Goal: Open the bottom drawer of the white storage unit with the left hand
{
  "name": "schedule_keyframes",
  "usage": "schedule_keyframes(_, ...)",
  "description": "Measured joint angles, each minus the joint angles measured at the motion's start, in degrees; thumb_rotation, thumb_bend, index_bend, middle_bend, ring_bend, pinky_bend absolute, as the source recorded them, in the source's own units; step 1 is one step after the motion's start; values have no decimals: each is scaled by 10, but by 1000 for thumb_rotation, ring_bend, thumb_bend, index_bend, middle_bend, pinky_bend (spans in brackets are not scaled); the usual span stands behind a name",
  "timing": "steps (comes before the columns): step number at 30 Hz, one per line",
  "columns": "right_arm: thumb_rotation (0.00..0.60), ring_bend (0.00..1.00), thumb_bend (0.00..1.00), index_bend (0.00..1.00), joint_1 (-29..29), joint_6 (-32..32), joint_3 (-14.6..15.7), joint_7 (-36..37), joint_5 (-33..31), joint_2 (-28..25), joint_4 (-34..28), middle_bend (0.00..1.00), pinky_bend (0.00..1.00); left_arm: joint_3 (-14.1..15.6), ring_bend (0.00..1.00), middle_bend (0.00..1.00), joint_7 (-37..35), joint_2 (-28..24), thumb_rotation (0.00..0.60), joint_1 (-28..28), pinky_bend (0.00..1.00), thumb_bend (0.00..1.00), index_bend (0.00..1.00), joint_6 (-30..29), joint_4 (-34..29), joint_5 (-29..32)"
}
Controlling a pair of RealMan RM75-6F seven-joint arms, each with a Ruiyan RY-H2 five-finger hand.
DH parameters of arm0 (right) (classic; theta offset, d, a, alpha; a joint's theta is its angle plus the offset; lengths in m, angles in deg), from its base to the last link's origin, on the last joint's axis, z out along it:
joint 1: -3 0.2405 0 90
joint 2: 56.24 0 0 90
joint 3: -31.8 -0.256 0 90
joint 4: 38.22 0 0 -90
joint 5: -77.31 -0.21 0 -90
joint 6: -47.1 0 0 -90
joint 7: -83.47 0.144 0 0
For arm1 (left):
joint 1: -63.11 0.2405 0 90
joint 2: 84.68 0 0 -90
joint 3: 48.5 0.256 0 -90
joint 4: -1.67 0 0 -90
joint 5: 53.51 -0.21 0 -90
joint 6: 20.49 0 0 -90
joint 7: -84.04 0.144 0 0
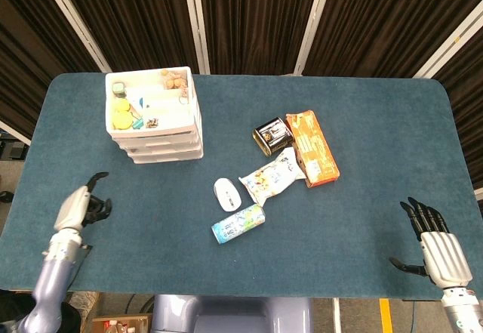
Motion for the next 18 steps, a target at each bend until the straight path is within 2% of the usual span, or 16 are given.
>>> schedule_keyframes(7,600,0,82,0,5,11,-3,17,-9,-4,-4,0,61,-39,990,1000,12,71,600,-80,1000,566,118,53,45,153)
schedule_keyframes(12,600,0,81,0,9,22,-3,26,-14,-7,-7,0,61,-58,991,1000,13,124,600,-121,1000,566,97,68,94,195)
schedule_keyframes(18,600,0,82,0,9,18,-2,34,-9,-12,-11,0,61,-87,990,1000,-20,182,600,-147,1000,566,87,74,143,222)
